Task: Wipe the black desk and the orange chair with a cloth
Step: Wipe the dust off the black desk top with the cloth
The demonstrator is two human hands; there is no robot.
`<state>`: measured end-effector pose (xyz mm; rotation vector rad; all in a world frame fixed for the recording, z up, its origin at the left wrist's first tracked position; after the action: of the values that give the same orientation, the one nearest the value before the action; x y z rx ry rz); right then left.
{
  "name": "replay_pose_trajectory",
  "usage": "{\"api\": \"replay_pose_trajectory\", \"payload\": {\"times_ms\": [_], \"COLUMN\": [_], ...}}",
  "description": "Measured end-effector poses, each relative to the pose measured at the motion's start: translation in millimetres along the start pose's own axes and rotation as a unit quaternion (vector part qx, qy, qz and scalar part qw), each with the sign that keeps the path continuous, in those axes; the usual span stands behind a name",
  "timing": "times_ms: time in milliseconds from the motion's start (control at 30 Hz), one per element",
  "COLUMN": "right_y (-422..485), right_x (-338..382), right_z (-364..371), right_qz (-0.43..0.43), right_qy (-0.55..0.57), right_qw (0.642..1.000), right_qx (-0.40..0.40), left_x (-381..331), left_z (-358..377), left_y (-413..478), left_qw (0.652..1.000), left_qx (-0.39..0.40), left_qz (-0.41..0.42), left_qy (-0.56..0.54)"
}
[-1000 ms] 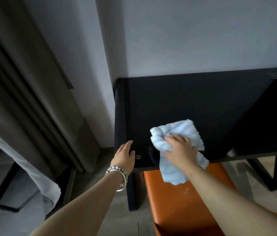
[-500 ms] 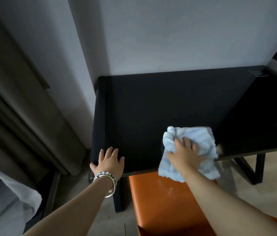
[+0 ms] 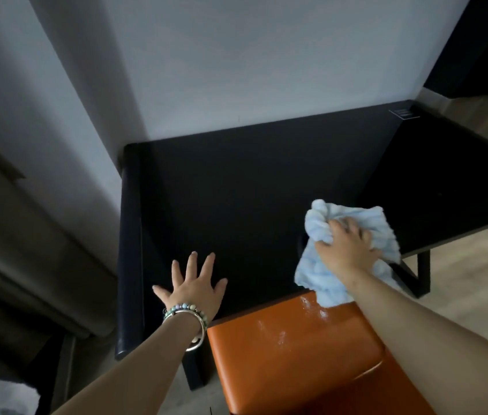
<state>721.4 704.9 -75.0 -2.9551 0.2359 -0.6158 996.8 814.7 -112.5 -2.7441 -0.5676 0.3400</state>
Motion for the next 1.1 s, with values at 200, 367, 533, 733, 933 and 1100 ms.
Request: {"api": "replay_pose_trajectory", "payload": {"times_ms": [200, 367, 533, 733, 933, 1100], "right_y": [-10.9, -59.4, -56.4, -24.3, -115.5, -62.5], "right_x": [-17.6, 67.8, 64.9, -3.0, 117.6, 79.8], "right_z": [35.1, 55.7, 36.6, 26.9, 69.5, 54.9], "right_qz": [0.006, -0.269, -0.378, -0.059, -0.371, -0.206], "right_qy": [-0.121, -0.053, -0.033, -0.078, 0.065, 0.050], "right_qw": [0.993, 0.961, 0.923, 0.992, 0.926, 0.977], "right_qx": [0.001, -0.036, -0.062, -0.080, 0.033, -0.007], "left_x": [-8.1, -6.4, 0.6, 2.8, 22.8, 92.3], "left_z": [7.5, 4.2, 0.7, 0.4, -5.8, -28.2], "left_y": [9.6, 8.9, 8.7, 6.4, 10.7, -18.0], "left_qw": [0.998, 0.998, 0.996, 0.995, 0.990, 0.982], "left_qx": [0.061, 0.060, 0.061, 0.064, 0.033, -0.141], "left_qz": [-0.005, -0.003, 0.009, 0.013, -0.009, -0.046], "left_qy": [0.019, 0.033, 0.062, 0.077, -0.136, -0.118]}}
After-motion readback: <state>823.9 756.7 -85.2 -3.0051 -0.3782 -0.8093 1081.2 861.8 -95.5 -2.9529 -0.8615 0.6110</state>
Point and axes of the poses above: each hand's wrist, its own y-axis towards the middle knuckle, its own z-axis out of the palm, x = y × z, the point moved 8 cm from there along y, towards the middle knuckle, and after that the axes turned 4 degrees about y, right-handed, at the moved point
